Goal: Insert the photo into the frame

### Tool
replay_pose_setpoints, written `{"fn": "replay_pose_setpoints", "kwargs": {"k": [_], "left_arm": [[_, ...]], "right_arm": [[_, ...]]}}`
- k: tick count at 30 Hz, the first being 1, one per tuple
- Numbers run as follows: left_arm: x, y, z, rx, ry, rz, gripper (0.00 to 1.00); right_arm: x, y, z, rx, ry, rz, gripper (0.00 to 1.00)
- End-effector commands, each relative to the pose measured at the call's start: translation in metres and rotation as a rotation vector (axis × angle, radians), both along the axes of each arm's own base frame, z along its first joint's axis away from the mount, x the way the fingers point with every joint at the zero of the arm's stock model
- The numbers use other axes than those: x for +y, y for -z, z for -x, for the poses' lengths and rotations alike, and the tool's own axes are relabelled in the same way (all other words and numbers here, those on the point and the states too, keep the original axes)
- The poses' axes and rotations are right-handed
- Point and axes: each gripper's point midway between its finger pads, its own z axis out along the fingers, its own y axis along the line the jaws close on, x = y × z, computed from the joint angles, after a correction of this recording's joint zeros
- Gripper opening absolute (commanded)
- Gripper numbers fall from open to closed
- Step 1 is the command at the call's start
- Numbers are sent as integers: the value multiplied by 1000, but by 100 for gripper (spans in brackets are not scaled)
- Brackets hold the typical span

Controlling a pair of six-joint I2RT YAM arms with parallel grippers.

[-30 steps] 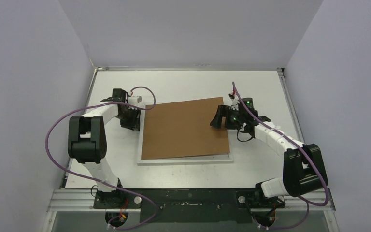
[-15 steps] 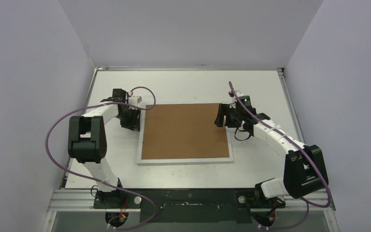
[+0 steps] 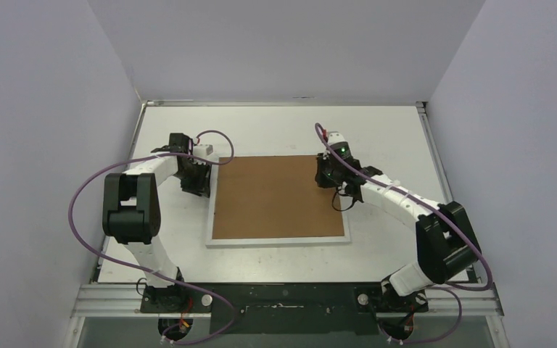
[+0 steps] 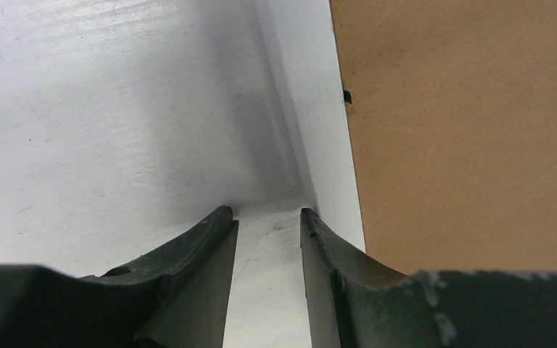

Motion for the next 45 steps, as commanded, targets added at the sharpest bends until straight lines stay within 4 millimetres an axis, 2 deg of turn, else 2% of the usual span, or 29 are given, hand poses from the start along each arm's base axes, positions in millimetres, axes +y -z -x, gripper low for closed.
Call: {"fn": "replay_pose_setpoints", "kwargs": {"k": [1,6,12,25,30,32,34,38,41,45], "left_arm": [[-14,-10,-8,-18,17,56,36],[-14,-11,-9,-19,17,55,36],[-14,-13,-9,-20,18,55,36],[-14,-13,-11,-18,20,56,36],[-14,-13,-10,-15,20,54,36],[-14,-15,-10,-15,20,57,36],[-14,-18,-11,-19,24,56,36],[-9,-27,-14,-31,23,56,36],[-5,-34,-16,-37,16,60,36],[-5,-38,-16,-41,19,63,36]], "right_arm": [[19,-4,-20,-75,10,53,7],[37,24,-10,-30,-20,97,5],[46,53,6,24,-39,132,5],[36,94,35,102,-18,141,5],[35,102,41,118,-24,134,5],[40,97,39,115,-38,124,5],[47,79,30,96,-55,99,5],[56,16,-6,-7,-53,0,13],[39,-14,-36,-72,0,2,13],[-6,-20,-67,-111,143,110,12]]}}
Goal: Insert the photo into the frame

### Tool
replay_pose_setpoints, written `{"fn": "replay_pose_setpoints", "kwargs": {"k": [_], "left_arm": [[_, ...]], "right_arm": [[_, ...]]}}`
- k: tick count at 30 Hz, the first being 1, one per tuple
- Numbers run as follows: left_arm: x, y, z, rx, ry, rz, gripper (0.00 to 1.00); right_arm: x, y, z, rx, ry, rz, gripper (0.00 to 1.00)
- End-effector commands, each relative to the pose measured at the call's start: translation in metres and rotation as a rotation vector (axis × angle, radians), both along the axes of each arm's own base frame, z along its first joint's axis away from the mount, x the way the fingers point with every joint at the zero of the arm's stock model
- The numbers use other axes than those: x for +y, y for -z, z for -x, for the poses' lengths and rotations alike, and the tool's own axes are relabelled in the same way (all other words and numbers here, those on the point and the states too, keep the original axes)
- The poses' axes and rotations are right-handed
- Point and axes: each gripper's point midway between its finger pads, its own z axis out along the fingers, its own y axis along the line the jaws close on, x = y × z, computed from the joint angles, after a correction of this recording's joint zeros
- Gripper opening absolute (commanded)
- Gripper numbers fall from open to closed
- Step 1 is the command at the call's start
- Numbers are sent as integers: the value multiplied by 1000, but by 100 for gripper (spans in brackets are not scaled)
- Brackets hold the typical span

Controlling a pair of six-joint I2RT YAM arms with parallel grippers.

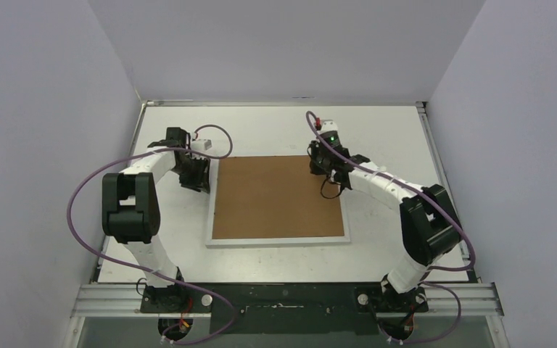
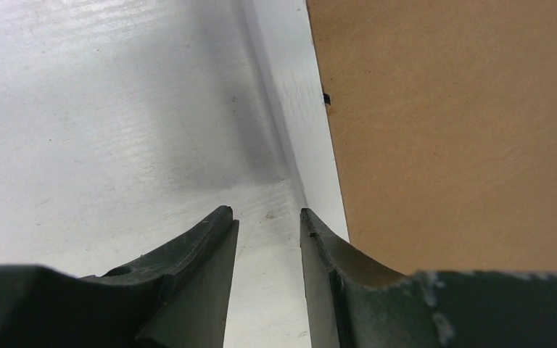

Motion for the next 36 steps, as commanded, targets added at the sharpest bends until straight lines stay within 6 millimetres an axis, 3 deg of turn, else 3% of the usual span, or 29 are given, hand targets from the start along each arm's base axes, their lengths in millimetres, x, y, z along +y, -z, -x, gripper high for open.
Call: {"fn": "replay_pose_setpoints", "kwargs": {"k": [1,6,15,22,36], "left_arm": [[-5,-22,-10,-52,19,38,36],[-5,-14,-7,-37,8,40,36],[-6,-6,-9,-25,4,34,36],[-12,-5,-10,-27,17,34,36],[-12,-8,-11,-30,22,32,36]], "right_arm": [[-47,-28,-34,-89,135,105,12],[-65,-1,-40,-40,168,150,12],[-57,33,-50,15,153,145,7],[-51,71,-29,104,143,199,5],[-61,119,13,186,169,276,5]]}}
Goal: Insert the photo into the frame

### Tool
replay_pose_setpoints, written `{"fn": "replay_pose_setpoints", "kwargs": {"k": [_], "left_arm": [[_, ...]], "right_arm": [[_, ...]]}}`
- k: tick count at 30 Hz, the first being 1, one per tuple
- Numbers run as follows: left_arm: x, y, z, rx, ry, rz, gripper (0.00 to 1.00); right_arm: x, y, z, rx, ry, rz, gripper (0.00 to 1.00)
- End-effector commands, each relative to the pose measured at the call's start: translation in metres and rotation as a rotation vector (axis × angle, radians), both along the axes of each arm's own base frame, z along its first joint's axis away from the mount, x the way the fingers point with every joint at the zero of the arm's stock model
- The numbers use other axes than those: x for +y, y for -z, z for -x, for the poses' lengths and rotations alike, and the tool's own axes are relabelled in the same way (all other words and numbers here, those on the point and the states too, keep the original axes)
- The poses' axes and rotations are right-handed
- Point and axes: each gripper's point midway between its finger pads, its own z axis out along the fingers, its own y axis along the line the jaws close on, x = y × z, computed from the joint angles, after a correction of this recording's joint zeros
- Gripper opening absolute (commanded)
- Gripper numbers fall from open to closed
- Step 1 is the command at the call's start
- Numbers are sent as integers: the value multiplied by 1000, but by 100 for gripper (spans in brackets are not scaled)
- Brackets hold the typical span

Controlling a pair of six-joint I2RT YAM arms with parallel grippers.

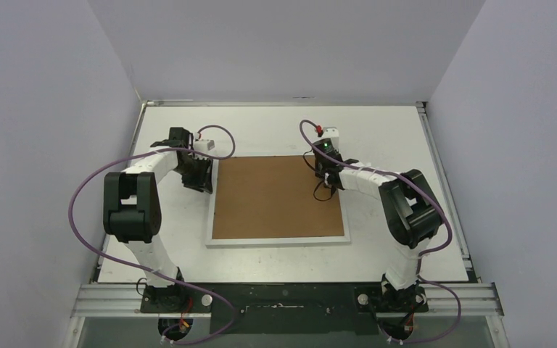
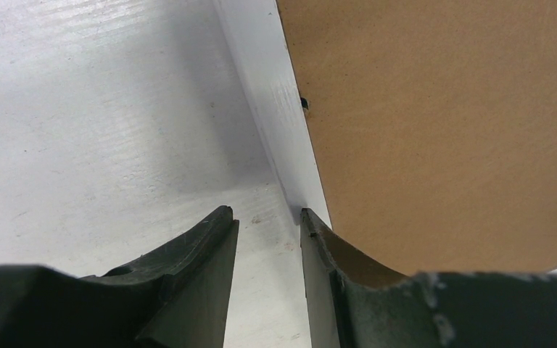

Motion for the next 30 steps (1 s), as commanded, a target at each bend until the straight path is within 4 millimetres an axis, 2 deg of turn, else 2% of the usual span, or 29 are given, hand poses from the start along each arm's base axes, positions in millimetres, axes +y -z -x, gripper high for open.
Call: {"fn": "replay_pose_setpoints", "kwargs": {"k": [1,8,14,16,17,19,21,22,24,27,30], "left_arm": [[-4,-7,-11,-34,5,18,36],[-4,-11,-11,-40,7,18,36],[-4,-13,-12,-42,6,18,36],[-4,-14,-11,-42,7,20,36],[-4,-15,-11,-44,8,21,36],[-5,-18,-11,-47,8,22,36],[-4,-19,-10,-45,7,21,36],[-4,-20,-11,-47,8,21,35],[-4,-24,-11,-49,8,23,35],[-5,-31,-10,-55,9,34,35],[-6,-33,-9,-56,11,40,35]], "right_arm": [[-10,68,54,220,-6,43,5],[-14,78,63,230,11,48,5],[-17,92,79,252,25,35,5],[-14,88,79,242,20,16,5],[-12,83,77,231,14,6,6],[0,64,71,199,-4,-49,13],[14,36,63,151,-30,-117,23],[22,13,56,110,-47,-155,26],[32,-17,53,69,-76,-191,29],[42,-47,64,40,-121,-246,29],[54,-50,95,76,-165,-278,22]]}}
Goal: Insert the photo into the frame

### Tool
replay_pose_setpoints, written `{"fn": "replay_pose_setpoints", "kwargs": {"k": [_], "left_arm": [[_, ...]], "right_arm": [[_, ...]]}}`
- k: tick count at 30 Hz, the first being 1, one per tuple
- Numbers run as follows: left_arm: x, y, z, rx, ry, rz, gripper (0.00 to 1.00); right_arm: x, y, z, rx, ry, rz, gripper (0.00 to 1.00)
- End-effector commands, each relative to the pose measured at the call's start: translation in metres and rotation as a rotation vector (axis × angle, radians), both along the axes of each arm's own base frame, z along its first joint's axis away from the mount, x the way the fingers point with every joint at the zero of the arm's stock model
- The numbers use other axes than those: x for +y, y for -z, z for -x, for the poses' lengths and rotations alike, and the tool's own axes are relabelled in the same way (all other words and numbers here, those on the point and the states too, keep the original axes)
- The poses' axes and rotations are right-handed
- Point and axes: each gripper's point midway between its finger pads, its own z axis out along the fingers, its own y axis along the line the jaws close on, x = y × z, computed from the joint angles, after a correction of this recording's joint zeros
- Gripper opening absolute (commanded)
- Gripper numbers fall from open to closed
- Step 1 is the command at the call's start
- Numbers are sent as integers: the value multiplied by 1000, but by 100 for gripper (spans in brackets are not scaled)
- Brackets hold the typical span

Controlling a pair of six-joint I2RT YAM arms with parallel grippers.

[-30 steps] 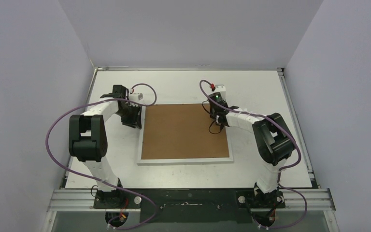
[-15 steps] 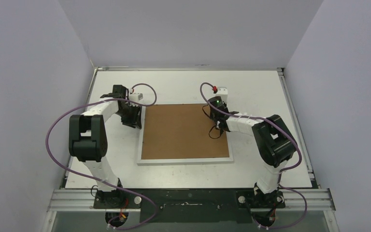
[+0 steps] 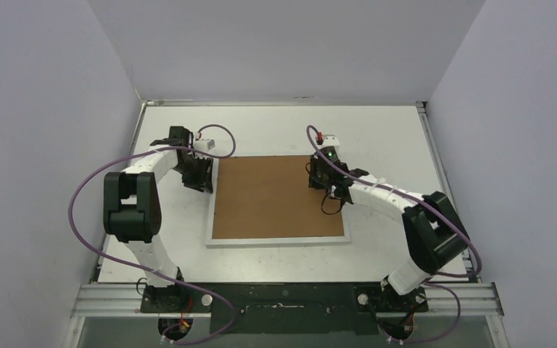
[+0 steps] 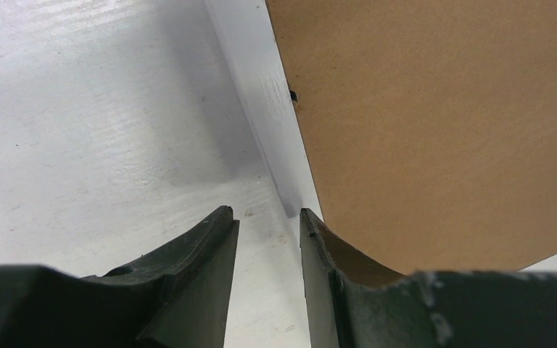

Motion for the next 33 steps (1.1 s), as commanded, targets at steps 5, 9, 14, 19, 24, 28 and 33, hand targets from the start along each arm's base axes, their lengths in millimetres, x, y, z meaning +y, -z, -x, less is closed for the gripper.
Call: {"fn": "replay_pose_setpoints", "kwargs": {"k": [5,9,14,19,24,28,33], "left_arm": [[-5,-27,-12,-66,7,36,35],[-6,-26,-11,-61,9,38,35],[-5,-27,-10,-64,10,37,35],[-5,-27,-10,-64,11,37,35],[-4,-32,-12,-68,10,35,35],[-3,-37,-13,-75,11,34,35],[-1,-37,-13,-71,7,31,35]], "right_arm": [[26,8,100,146,-115,-78,13],[22,40,131,225,-129,-56,8],[20,64,150,274,-144,-28,6],[24,52,147,252,-147,-40,6],[31,4,130,172,-146,-63,16],[14,-35,115,100,-82,-104,43],[-39,-45,108,86,34,-158,51]]}}
